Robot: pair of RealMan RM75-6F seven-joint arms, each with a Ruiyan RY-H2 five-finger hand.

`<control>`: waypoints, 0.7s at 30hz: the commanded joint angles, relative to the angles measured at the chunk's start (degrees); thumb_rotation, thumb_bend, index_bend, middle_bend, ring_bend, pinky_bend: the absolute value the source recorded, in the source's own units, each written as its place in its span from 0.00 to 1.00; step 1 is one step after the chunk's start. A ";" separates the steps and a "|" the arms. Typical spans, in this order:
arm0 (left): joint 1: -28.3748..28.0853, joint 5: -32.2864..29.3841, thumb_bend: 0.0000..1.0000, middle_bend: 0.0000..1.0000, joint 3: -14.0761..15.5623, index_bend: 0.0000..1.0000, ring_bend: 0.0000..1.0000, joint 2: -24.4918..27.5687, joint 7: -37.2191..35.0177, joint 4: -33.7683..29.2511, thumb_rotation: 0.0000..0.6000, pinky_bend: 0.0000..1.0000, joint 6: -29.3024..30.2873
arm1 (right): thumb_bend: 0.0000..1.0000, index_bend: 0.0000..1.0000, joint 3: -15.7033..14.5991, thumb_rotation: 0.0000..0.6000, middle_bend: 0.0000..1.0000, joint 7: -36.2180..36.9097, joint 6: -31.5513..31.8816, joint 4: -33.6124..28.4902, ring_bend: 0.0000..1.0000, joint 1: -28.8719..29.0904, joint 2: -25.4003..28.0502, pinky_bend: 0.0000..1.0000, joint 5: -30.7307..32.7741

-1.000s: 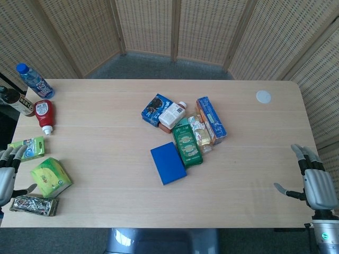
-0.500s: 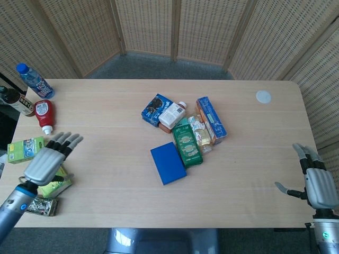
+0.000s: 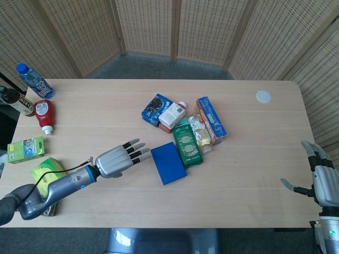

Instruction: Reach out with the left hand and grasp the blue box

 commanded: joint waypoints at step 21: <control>-15.53 -1.67 0.00 0.00 0.90 0.00 0.00 -16.29 0.82 12.79 1.00 0.00 -9.26 | 0.00 0.00 3.17 0.88 0.00 -1.85 4.96 1.33 0.00 -1.55 -0.28 0.00 2.38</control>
